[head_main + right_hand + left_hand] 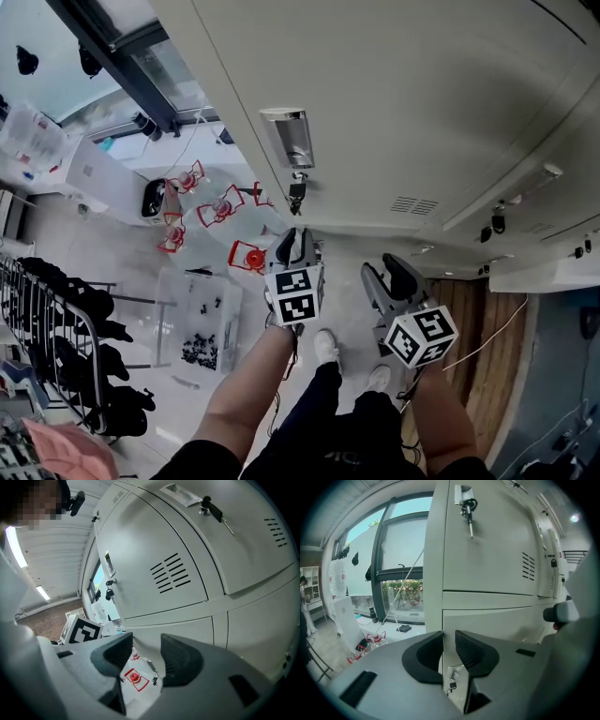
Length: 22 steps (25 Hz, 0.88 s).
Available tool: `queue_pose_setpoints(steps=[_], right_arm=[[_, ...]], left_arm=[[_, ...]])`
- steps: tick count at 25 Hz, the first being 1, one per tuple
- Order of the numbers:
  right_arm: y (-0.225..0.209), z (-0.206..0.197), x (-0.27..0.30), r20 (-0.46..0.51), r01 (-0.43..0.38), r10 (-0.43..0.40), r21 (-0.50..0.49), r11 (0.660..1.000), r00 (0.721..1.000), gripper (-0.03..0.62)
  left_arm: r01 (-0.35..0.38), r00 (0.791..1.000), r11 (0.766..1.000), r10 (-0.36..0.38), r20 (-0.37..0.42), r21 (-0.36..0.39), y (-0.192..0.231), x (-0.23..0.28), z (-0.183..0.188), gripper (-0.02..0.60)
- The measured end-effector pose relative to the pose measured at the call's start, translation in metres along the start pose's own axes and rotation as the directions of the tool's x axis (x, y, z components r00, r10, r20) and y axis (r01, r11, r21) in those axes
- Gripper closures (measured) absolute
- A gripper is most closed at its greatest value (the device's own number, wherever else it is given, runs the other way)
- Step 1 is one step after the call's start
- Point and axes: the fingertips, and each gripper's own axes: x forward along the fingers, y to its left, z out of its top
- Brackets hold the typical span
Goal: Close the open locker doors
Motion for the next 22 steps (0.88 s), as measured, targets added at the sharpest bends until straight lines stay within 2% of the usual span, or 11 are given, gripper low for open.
queue_pose_setpoints(steps=[8, 22], right_arm=[[-0.003, -0.002, 0.003, 0.01, 0.012, -0.012, 0.026, 1.0, 1.0, 0.421], [-0.013, 0.003, -0.002, 0.017, 0.026, -0.027, 0.037, 0.999, 0.999, 0.421]], left_arm=[[0.002, 1.0, 1.0, -0.002, -0.004, 0.008, 0.001, 0.009, 0.006, 0.497], [-0.01, 1.0, 1.0, 0.01, -0.003, -0.021, -0.001, 0.013, 0.01, 0.497]])
